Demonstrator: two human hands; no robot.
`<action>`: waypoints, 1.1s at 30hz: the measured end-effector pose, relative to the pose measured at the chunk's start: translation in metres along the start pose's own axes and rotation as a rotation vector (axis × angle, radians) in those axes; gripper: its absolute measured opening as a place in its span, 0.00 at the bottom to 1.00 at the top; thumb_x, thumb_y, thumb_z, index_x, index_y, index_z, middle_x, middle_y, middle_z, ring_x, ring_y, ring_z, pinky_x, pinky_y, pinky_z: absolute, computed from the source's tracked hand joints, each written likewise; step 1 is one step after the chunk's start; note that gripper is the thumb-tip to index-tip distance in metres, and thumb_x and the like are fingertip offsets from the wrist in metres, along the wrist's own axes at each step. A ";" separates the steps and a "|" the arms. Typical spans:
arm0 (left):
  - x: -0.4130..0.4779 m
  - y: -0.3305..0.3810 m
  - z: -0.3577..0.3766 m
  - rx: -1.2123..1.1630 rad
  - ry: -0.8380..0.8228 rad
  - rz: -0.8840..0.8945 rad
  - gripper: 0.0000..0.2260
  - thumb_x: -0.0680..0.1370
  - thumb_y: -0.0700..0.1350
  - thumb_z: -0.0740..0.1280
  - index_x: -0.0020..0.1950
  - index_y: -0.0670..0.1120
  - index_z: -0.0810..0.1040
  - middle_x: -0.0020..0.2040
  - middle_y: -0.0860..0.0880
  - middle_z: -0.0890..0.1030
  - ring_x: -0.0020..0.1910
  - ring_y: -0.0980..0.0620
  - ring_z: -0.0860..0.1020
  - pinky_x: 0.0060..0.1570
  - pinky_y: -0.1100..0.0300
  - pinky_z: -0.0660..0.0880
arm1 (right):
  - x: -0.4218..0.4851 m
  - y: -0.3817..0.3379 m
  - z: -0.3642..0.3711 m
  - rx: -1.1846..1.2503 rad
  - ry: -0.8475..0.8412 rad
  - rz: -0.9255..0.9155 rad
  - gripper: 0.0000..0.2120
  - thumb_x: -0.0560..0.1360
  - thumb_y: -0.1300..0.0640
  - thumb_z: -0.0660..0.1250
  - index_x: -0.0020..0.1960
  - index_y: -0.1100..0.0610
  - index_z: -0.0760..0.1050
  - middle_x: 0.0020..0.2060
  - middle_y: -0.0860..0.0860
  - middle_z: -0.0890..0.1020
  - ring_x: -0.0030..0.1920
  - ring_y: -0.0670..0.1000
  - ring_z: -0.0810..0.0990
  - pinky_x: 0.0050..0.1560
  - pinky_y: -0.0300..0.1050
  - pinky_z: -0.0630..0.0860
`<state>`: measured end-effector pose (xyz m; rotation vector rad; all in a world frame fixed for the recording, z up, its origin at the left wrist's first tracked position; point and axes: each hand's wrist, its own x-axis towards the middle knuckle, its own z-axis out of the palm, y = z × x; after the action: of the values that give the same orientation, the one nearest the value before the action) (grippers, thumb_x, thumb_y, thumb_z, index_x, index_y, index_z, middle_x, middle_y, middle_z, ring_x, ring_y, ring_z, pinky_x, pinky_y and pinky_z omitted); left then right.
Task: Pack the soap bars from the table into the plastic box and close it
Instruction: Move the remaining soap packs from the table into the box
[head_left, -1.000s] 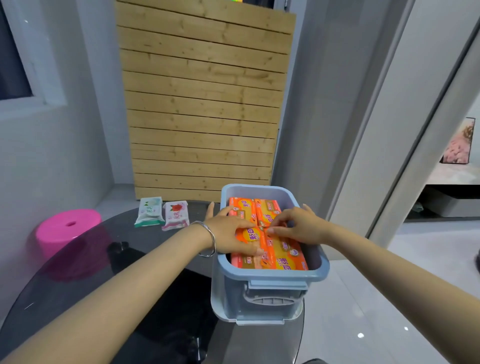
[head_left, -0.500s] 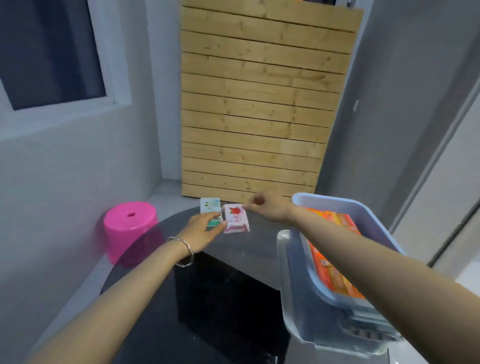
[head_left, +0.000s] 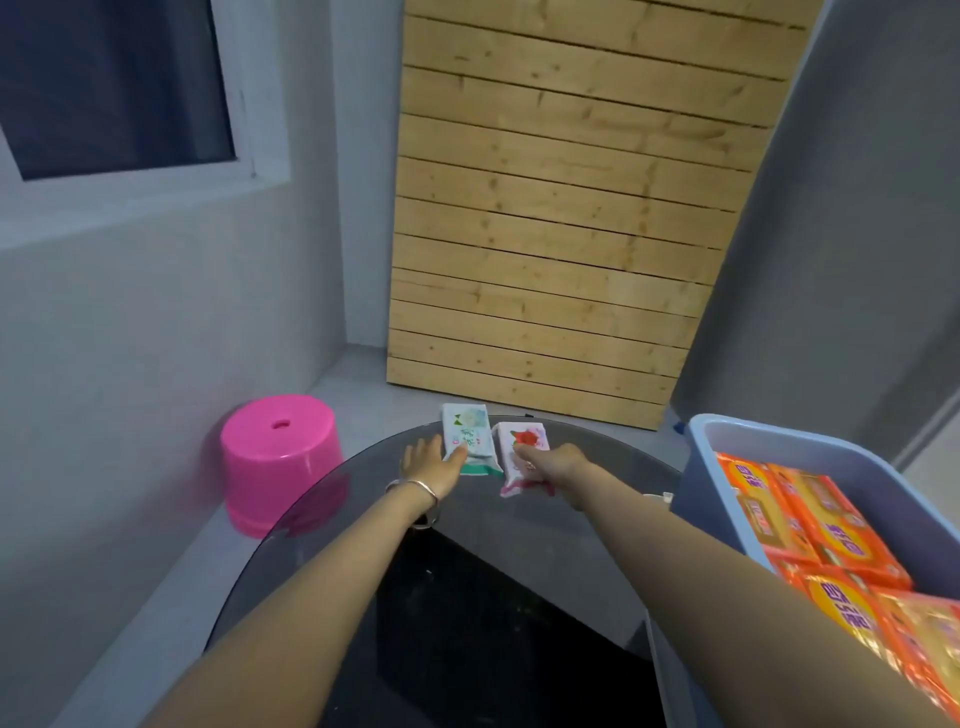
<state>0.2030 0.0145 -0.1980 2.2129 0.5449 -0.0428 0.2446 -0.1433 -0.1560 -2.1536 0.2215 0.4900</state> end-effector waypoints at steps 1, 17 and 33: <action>0.005 0.003 0.003 -0.021 0.010 0.004 0.23 0.80 0.53 0.53 0.72 0.43 0.63 0.74 0.40 0.62 0.75 0.40 0.52 0.74 0.48 0.49 | 0.002 -0.001 0.005 0.003 0.007 0.009 0.25 0.71 0.45 0.70 0.57 0.64 0.74 0.33 0.54 0.76 0.30 0.49 0.71 0.29 0.40 0.67; -0.035 0.005 -0.022 -0.607 -0.118 -0.263 0.22 0.71 0.43 0.71 0.62 0.37 0.72 0.44 0.43 0.82 0.36 0.51 0.79 0.30 0.63 0.74 | -0.039 0.004 0.014 0.149 -0.361 0.178 0.11 0.75 0.53 0.69 0.43 0.60 0.74 0.29 0.52 0.84 0.24 0.47 0.79 0.29 0.37 0.73; -0.153 0.132 -0.071 -0.921 -0.338 0.121 0.04 0.75 0.43 0.67 0.49 0.45 0.77 0.42 0.47 0.82 0.38 0.52 0.81 0.33 0.63 0.81 | -0.156 -0.023 -0.145 0.413 -0.230 -0.196 0.10 0.75 0.49 0.66 0.44 0.55 0.74 0.37 0.51 0.80 0.34 0.47 0.77 0.37 0.39 0.76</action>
<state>0.1061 -0.0632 -0.0232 1.2933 0.1713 -0.0813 0.1498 -0.2503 0.0035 -1.6807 -0.0183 0.5225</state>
